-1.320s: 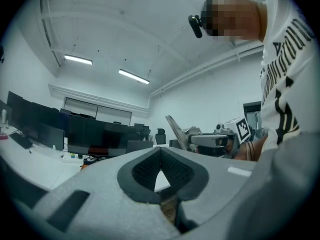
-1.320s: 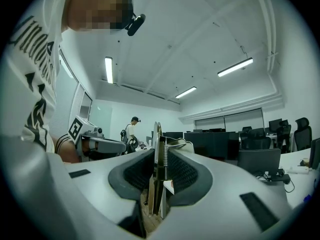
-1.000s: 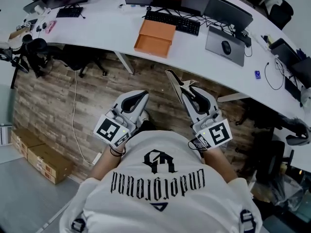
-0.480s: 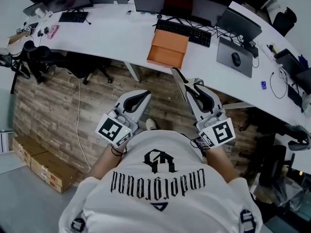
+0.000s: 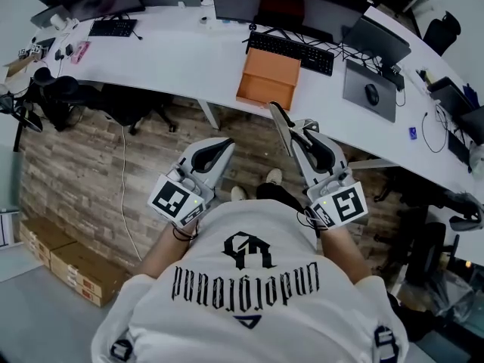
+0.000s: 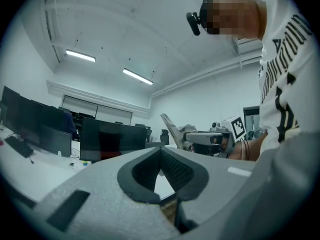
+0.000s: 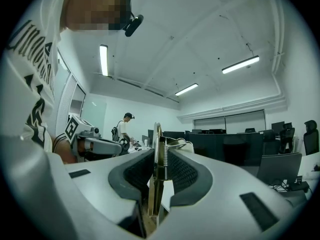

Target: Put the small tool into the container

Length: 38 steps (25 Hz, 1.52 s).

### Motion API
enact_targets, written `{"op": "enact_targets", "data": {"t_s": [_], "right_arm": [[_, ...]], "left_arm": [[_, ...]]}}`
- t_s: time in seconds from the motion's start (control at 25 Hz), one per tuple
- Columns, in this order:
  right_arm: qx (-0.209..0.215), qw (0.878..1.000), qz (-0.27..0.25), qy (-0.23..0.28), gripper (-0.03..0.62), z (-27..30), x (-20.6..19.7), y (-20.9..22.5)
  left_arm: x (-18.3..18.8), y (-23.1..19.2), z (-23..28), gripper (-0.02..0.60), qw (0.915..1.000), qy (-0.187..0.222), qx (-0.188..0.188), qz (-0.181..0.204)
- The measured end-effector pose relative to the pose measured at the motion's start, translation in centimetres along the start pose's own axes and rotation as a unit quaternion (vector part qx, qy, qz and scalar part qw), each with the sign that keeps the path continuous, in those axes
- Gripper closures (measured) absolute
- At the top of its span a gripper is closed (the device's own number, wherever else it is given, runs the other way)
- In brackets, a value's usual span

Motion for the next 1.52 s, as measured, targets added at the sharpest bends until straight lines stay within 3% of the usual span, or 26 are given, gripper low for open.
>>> {"op": "enact_targets", "data": {"t_s": [0.76,1.52], "right_arm": [[0.014,1.000,0.009,-0.013,0.502,4.1,-0.8,3.0],[0.045,0.997,0.024,-0.052,0.502,10.7,-1.1,10.8]], "left_arm": [[-1.8,-3.1,0.5,0.568,0.9996,-0.007,0.023,-0.016],[-4.7,-7.7,7.2,0.568,0.9974,-0.034,0.042,-0.047]]}}
Point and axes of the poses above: the fingertips, and each gripper's own axes: z forward along the fingers, y to its right, x out of its top, the point moved 4 cm from there along -z, backward along the fingers, and after that the axes turned 14 degrees about z, right-handed, at the moved point
